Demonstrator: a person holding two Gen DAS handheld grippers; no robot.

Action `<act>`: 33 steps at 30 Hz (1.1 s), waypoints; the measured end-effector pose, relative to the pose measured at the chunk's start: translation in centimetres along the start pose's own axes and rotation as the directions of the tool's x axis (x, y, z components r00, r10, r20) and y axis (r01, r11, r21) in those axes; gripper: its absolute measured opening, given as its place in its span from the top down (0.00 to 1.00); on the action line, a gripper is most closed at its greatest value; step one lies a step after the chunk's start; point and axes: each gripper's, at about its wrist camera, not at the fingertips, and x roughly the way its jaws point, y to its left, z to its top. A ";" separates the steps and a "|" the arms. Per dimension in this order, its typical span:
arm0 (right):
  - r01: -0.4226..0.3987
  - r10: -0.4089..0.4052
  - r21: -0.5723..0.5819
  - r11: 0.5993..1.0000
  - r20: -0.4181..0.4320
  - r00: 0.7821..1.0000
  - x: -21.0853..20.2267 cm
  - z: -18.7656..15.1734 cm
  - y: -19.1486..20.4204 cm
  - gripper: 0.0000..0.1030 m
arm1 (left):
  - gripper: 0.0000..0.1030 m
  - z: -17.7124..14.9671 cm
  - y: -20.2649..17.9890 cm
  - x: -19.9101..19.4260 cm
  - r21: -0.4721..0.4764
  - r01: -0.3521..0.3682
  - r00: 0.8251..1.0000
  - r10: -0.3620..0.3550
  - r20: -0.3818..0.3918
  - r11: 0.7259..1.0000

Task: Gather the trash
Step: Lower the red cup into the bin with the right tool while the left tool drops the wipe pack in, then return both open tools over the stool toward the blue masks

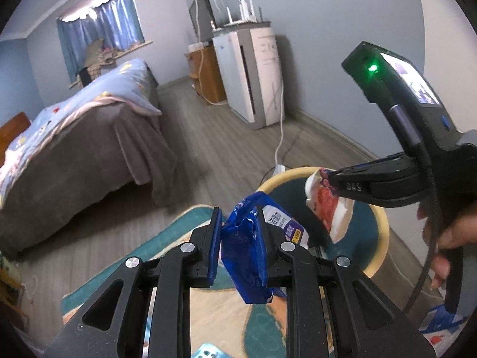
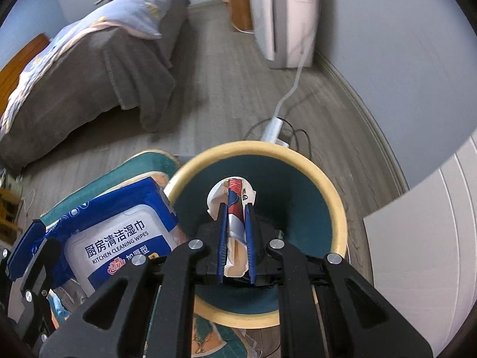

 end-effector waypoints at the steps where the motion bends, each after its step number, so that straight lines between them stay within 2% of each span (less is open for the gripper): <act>1: 0.005 -0.005 0.017 1.000 -0.004 1.000 0.2 -0.1 -0.5 0.89 | 0.79 0.1 -0.3 0.3 0.004 0.004 1.000 -0.004 -0.002 1.000; 10: 0.009 -0.009 0.059 0.998 -0.012 1.000 0.7 -0.2 -1.5 0.88 | 0.76 0.4 -2.1 2.3 0.047 0.019 1.000 -0.019 0.000 0.999; 13: 0.009 -0.008 0.057 0.998 -0.022 1.000 0.9 -0.2 -1.5 0.87 | 0.70 0.5 -1.9 2.3 0.033 0.025 1.000 -0.025 -0.002 0.999; 15: 0.007 -0.006 0.058 0.998 -0.032 0.999 1.2 -0.2 -1.5 0.87 | 0.58 0.3 -1.5 2.1 0.015 0.028 1.000 -0.028 0.000 0.999; 16: 0.006 -0.004 0.058 0.998 -0.035 0.999 1.3 -0.3 -1.4 0.85 | 0.55 0.4 -1.4 2.1 0.009 0.026 1.000 -0.026 0.002 1.000; 17: 0.003 -0.001 0.057 0.998 -0.036 0.999 1.3 -0.2 -1.3 0.80 | 0.50 0.3 -1.1 1.9 0.000 0.022 1.000 -0.022 0.005 1.000; 19: -0.002 0.004 0.051 0.999 -0.027 1.000 1.1 -0.1 -1.0 0.50 | 0.43 0.2 -0.6 1.6 -0.013 0.020 1.000 -0.020 0.007 1.000; 23: -0.014 0.014 0.036 0.999 -0.004 1.000 0.6 0.1 -0.5 0.28 | 0.21 -0.3 0.5 0.7 -0.040 0.000 1.000 0.000 0.018 0.999; 24: -0.019 0.019 0.034 0.999 -0.001 1.000 0.6 0.2 -0.3 0.18 | 0.17 -0.4 1.0 0.4 -0.053 -0.003 1.000 0.004 0.016 0.999; 25: -0.022 0.022 0.029 0.999 0.003 1.000 0.5 0.2 -0.1 0.11 | 0.15 -0.5 1.3 0.2 -0.062 -0.006 1.000 0.007 0.014 0.998; 27: -0.014 0.014 0.016 1.000 0.006 1.000 0.4 0.2 0.4 0.07 | 0.09 -0.7 2.2 -0.2 -0.081 -0.018 1.000 0.019 0.005 0.997; 33: -0.029 0.031 -0.037 0.999 0.041 0.999 -0.6 0.4 2.7 0.06 | 0.07 -2.4 6.8 -2.1 -0.128 -0.085 0.996 0.081 -0.036 0.988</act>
